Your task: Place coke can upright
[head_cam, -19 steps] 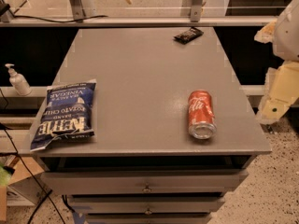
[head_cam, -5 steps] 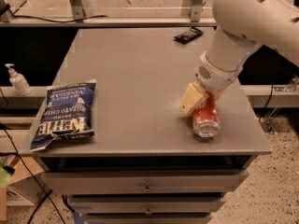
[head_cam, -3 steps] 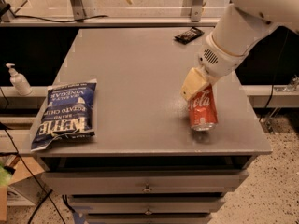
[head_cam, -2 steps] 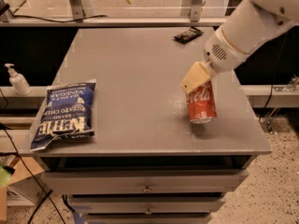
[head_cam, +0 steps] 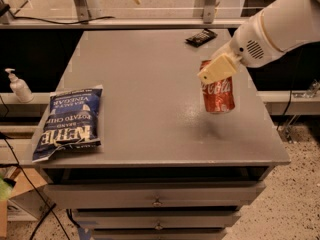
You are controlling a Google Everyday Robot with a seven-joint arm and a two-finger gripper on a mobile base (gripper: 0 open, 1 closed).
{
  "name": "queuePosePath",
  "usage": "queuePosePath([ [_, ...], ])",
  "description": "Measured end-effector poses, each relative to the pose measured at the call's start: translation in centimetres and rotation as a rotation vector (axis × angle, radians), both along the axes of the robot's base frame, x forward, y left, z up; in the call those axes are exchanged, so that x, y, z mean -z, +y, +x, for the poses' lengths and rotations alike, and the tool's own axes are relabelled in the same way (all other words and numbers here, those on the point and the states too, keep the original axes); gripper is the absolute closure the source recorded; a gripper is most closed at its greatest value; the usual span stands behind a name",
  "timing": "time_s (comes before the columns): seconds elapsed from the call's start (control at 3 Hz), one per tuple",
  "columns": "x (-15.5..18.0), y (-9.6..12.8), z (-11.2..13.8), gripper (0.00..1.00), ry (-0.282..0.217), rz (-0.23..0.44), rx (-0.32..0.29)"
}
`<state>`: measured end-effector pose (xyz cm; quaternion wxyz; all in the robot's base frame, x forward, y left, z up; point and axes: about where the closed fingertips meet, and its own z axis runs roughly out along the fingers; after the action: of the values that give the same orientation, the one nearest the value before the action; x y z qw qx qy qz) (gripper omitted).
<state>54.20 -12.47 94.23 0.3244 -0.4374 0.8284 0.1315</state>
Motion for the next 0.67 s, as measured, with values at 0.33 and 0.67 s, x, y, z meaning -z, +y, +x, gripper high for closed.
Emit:
queuePosePath([
  [0.33,-0.5,-0.3,0.7,1.00,-0.077,-0.040,-0.051],
  [0.67,0.0,0.1,-0.4,1.00,-0.106,-0.047,-0.079],
])
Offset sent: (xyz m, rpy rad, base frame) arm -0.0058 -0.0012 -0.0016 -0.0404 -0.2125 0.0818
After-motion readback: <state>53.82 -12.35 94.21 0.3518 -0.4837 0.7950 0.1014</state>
